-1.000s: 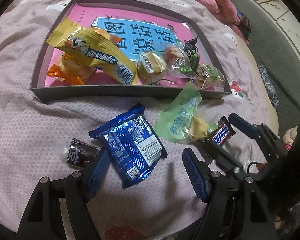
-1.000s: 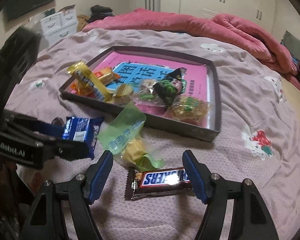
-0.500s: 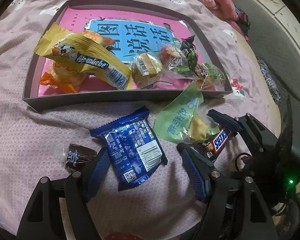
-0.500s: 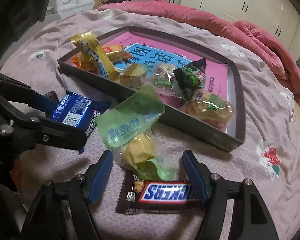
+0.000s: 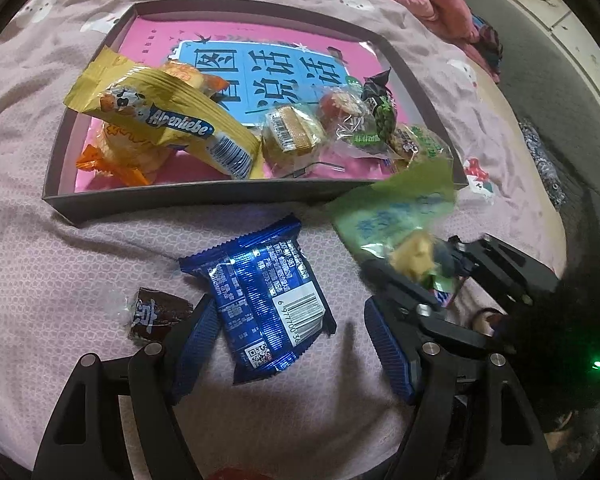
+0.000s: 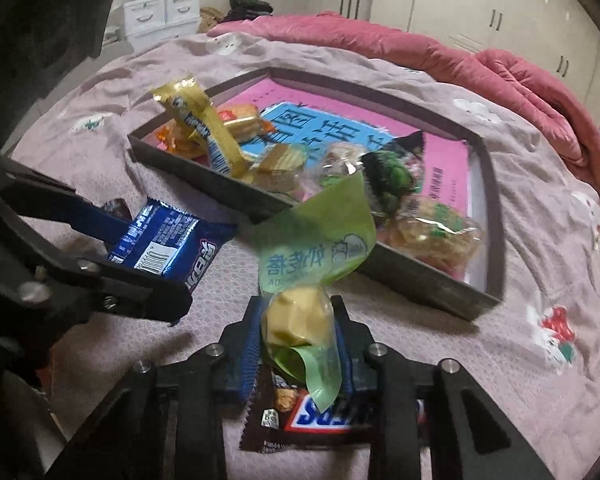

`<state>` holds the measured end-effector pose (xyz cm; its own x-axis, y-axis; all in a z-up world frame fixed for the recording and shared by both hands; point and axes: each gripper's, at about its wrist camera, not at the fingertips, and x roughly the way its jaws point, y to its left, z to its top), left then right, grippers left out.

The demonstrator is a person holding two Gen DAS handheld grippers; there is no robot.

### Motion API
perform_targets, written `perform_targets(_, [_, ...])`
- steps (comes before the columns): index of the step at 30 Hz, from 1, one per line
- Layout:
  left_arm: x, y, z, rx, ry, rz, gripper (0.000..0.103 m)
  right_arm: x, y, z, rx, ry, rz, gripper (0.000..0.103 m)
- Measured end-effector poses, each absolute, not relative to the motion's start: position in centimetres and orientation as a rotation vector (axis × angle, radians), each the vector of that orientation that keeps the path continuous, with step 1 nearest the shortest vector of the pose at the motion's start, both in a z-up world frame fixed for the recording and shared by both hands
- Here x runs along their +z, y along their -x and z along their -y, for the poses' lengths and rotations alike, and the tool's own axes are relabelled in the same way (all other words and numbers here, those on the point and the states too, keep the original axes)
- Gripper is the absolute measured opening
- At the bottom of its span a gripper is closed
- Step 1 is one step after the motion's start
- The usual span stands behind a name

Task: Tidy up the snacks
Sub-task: 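Grasp the blue biscuit pack with the left gripper while the right grasps the green pea bag, then carry the blue pack into the tray with the left gripper while the right carries the pea bag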

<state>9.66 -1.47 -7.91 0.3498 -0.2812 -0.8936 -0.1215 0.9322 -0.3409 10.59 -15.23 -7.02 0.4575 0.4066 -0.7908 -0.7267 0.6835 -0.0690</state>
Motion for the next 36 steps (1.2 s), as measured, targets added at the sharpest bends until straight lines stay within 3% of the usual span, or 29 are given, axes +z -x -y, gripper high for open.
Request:
perform_targets(2, [-8.0,-9.8,1.9,-0.098,0.36,-1.214,0.074,-6.2,-10.4,15.9,0.711,0.412,-0.81,0.032])
perform_targets(4, [-8.1,-9.9,2.2,-0.08,0.337,-1.216,0.057,-5.4,-10.3,16.5,0.696,0.389,-0.79,0.032])
perform_targets(9, [-8.2,-10.1,2.3,-0.074,0.338,-1.202,0.054,-4.6,-11.3,18.1,0.683,0.269,-0.79,0.032])
perform_targets(21, [-5.5,-9.1,2.6,-0.124,0.311,-1.13,0.053,-3.1,-12.2,19.6,0.725,0.058,-0.783,0.032])
perform_targets(36, [-1.5,-9.1,0.9,-0.083,0.317,-1.026,0.053,-1.6,-13.0,20.6,0.684,-0.005,-0.736,0.032])
